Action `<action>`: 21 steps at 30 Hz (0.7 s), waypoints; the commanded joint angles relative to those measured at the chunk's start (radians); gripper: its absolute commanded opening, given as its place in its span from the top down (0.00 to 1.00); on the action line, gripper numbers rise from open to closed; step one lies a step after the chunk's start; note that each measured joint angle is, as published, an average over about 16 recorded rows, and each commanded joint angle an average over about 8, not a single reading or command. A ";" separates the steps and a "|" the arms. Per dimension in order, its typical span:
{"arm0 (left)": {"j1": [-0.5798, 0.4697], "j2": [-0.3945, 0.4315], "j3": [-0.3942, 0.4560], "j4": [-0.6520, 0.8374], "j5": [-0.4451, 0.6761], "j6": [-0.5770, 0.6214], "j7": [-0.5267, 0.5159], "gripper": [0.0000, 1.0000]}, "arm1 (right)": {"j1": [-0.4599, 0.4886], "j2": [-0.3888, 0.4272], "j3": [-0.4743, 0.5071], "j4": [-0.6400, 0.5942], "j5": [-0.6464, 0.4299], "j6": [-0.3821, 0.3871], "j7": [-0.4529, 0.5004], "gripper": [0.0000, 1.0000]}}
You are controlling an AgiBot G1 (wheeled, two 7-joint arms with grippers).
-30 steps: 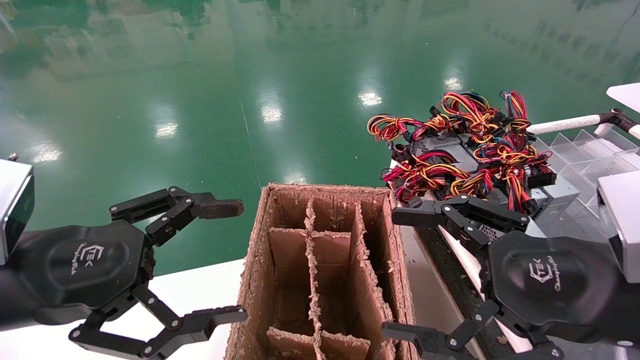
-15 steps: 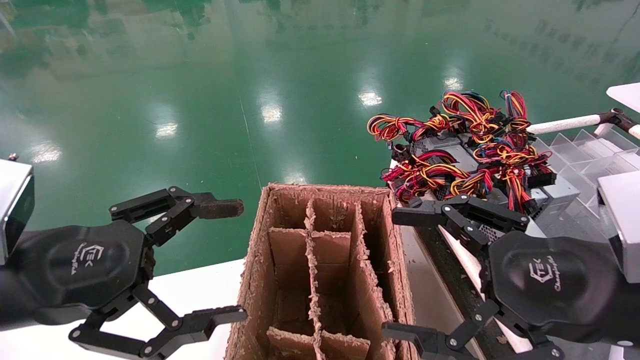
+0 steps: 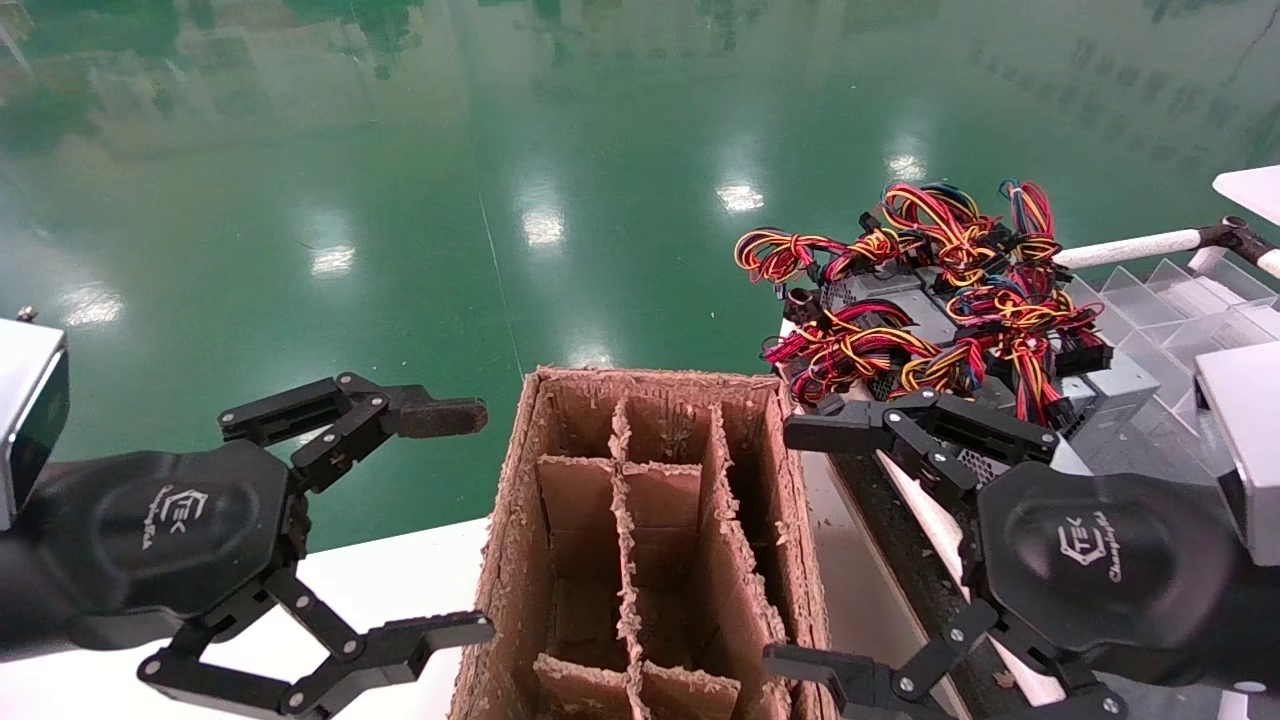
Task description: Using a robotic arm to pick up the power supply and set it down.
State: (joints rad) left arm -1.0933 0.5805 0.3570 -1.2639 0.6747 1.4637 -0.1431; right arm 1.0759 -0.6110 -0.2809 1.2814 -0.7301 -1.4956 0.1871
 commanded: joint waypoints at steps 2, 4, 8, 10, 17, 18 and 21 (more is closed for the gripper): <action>0.000 0.000 0.000 0.000 0.000 0.000 0.000 0.00 | 0.000 0.000 0.000 0.000 0.000 0.000 0.000 0.00; 0.000 0.000 0.000 0.000 0.000 0.000 0.000 0.00 | 0.000 0.000 0.000 0.000 0.000 0.000 0.000 0.00; 0.000 0.000 0.000 0.000 0.000 0.000 0.000 0.00 | 0.000 0.000 0.000 0.000 0.000 0.000 0.000 0.00; 0.000 0.000 0.000 0.000 0.000 0.000 0.000 0.00 | 0.000 0.000 0.000 0.000 0.000 0.000 0.000 0.00; 0.000 0.000 0.000 0.000 0.000 0.000 0.000 0.00 | 0.000 0.000 0.000 0.000 0.000 0.000 0.000 0.00; 0.000 0.000 0.000 0.000 0.000 0.000 0.000 0.00 | 0.000 0.000 0.000 0.000 0.000 0.000 0.000 0.00; 0.000 0.000 0.000 0.000 0.000 0.000 0.000 0.00 | 0.000 0.000 0.000 0.000 0.000 0.000 0.000 0.00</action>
State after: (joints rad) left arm -1.0933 0.5805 0.3570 -1.2639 0.6747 1.4637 -0.1431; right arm 1.0759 -0.6110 -0.2809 1.2814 -0.7301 -1.4956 0.1872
